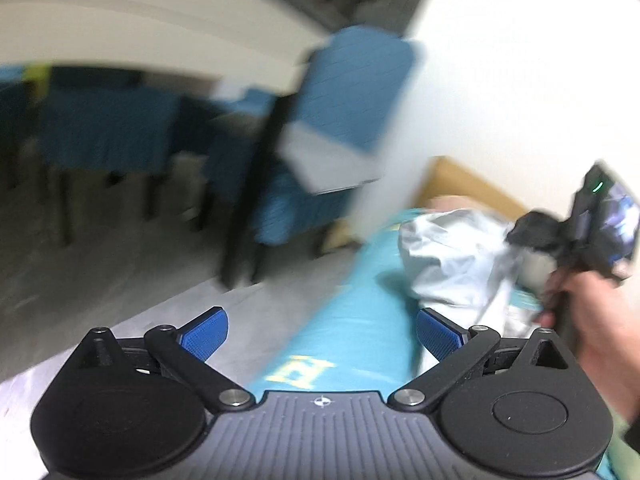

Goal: Fold clothes

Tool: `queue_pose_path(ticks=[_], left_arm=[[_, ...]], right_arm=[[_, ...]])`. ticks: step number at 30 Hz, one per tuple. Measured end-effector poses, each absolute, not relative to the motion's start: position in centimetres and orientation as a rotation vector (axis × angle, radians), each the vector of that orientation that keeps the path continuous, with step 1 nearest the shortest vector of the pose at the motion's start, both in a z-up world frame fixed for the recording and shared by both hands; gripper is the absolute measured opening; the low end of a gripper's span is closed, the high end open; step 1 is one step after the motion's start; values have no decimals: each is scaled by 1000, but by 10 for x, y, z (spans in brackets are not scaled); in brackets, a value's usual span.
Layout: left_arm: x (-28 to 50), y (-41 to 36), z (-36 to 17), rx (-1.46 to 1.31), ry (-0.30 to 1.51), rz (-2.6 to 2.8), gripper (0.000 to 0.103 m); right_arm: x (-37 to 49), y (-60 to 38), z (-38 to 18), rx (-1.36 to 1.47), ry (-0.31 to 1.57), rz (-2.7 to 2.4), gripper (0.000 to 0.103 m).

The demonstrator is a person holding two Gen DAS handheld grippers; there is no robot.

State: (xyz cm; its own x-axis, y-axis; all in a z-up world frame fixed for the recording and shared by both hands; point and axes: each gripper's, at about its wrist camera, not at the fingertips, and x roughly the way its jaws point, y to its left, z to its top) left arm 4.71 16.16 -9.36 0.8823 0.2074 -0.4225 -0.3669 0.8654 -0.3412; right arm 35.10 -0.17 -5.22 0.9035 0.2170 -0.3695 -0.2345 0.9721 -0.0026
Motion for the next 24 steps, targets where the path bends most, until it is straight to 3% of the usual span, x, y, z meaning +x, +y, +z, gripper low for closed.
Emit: queue_pose_path(ticks=[9,11,13,15,24], left_arm=[[55,92,-110,-329,510,11,103],[61,91,-117,-353,542,8,103],[66,90,-122,-369,567,12,103],[71,88,-124,-368,577,17,103],[62,91,-108,-301,589,-25,102]], right_arm=[[370,-164,-145,316,562,-42,8],[369,-174,-154,362,600,-1,17],[360,-177,-154,384,610,43,70],[343,-176,-147,383,589,87,87],[244,-193,-72,460,577,241,85]])
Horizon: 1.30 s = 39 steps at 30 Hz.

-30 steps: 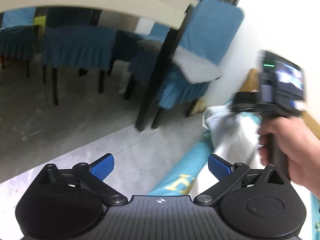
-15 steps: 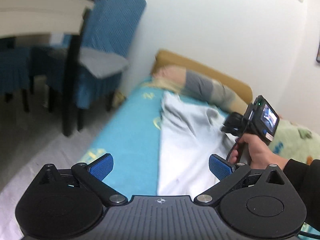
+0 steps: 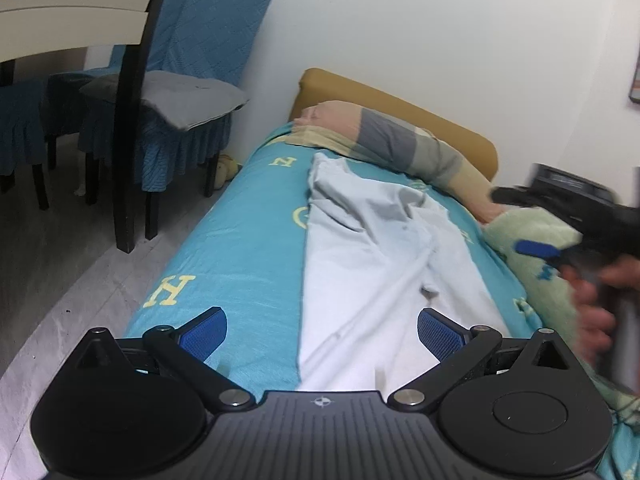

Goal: Fold clothes

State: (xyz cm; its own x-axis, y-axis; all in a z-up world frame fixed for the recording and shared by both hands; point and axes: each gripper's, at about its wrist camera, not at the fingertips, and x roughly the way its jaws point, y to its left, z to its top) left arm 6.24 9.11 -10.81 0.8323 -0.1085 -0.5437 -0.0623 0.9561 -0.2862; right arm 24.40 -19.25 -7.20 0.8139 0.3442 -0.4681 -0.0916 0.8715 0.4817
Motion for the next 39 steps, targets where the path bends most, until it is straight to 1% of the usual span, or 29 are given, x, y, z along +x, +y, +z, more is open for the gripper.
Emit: queue_pose_path(ticks=[4,8,11,14,18,20,22,24,26,31,35,37,38,39], left_arm=[[51,80,-90,-243,617,-19,102],[37,88,-70,-319,650,-58,102],[29,102,-65,-411,710,-87,102],[28,116,-72,-468,838,-69,101],[24,139,-90,-548,1020,54,91],[20,148,-100,-580,1108,127,84],[13,156,-109,-596,1179,202,74],[1,165,-112,-614,1235,262,68],[-7,169,-106,-632,1238,291,66],[-11,148,-98,-486,1277,301,64],[1,133,-120,-418,1344,319,62],[5,130,-132,-412,1373,340,57],[6,128,-133,-406,1371,344,57],[7,126,-132,-389,1365,343,51]], right_arm=[[160,-214,-48,475,542,243,86],[110,-223,-31,441,561,242,86],[84,-231,-20,456,529,255,86],[64,-248,-22,565,529,278,86],[54,-262,-37,651,580,269,86],[56,-265,-43,651,597,253,86],[58,-270,-48,663,604,246,86],[61,-274,-52,689,608,236,86],[63,-279,-56,715,614,228,86],[64,-289,-65,770,642,226,86],[64,-292,-68,789,651,230,86],[64,-292,-69,788,656,230,86],[64,-291,-69,786,659,231,86],[64,-291,-70,785,662,231,86]])
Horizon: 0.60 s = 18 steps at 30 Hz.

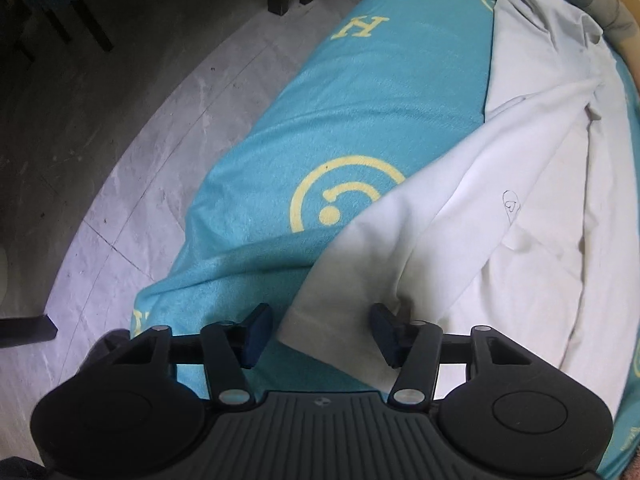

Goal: Fold clothes

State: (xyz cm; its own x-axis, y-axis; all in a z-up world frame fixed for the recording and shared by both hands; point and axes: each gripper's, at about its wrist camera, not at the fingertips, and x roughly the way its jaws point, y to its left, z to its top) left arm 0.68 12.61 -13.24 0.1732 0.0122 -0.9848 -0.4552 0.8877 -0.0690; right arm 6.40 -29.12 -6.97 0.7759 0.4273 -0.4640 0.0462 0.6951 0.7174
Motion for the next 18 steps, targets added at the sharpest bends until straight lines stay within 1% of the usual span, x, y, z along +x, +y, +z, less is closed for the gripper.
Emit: queue_pose_path(ticks=[1,2,3,5,9,13,16,18], left_arm=[[7,122,-131,-373,1359,325,30],[6,120,-128,-357,1361,306,15],[4,117,-123,-347,1361,302,4],[-2,111,-108,-277,1331,303,3],[-15,83,-66,-11,1276,266,3],[-40,37,-20,282,1148,159,2],[-62,0,3,372,1092,36,2],[-75,-22,10,377,1069,-46,2]], right_arm=[[64,-291,-70,783,665,230,86],[64,-291,-70,782,668,230,86],[64,-291,-70,780,670,229,86],[63,-292,-70,786,673,230,86],[63,-293,-69,789,672,228,86],[63,-296,-72,788,642,201,86],[65,-297,-75,781,651,177,87],[66,-298,-75,782,651,179,86]])
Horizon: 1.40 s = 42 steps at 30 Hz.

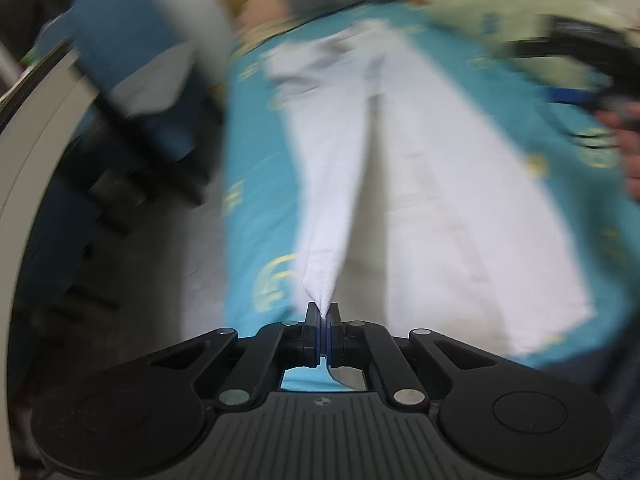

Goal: Fold clothes

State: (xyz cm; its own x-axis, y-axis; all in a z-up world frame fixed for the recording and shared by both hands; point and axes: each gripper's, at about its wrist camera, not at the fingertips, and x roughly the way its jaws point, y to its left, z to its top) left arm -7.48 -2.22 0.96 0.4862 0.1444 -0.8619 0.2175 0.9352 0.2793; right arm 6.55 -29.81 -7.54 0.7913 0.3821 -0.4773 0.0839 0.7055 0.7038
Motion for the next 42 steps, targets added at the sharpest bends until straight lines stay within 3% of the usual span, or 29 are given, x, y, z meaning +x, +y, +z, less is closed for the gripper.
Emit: queue_pose_path(ticks=[8,13,14,16,19,23,27,31,35,38,39,40,42], left_arm=[[-82,-78,-32,280,1116,-241,2],[-76,-53,-79,131,1218,-265,5],[-73,-45,-83,79,1248,-271,10],[-68,-29,-82,-31,1278,-278,39],[-64,6,-71,-207,1243,-229,61],[-45,59,-69,-473,1235,-102,68],[-23,85,-83,-460,1188,22,72],[-16,98,-116,-538,1243,69,65],[-17,94,-123,-540,1255,49,61],[-16,80,-126,-480,1287,-7,32],[-17,75,-126,-460,1293,-31,16],[-18,71,-123,-444,1287,-55,8],[-25,67,-112,-422,1255,-90,5]], right_arm=[[59,-288,-68,671,661,197,86],[41,-289,-70,632,731,200,86],[35,-289,-71,642,751,217,86],[22,-291,-73,663,793,250,86],[5,-288,-79,684,879,327,85],[-4,-294,-93,757,987,276,85],[1,-299,-118,844,1117,210,86],[-1,-287,-124,814,1151,256,61],[-4,-277,-120,745,1169,270,59],[-2,-271,-127,685,1212,250,59],[-1,-268,-131,671,1229,248,59],[-1,-265,-135,666,1248,256,59],[-2,-262,-139,685,1282,290,59]])
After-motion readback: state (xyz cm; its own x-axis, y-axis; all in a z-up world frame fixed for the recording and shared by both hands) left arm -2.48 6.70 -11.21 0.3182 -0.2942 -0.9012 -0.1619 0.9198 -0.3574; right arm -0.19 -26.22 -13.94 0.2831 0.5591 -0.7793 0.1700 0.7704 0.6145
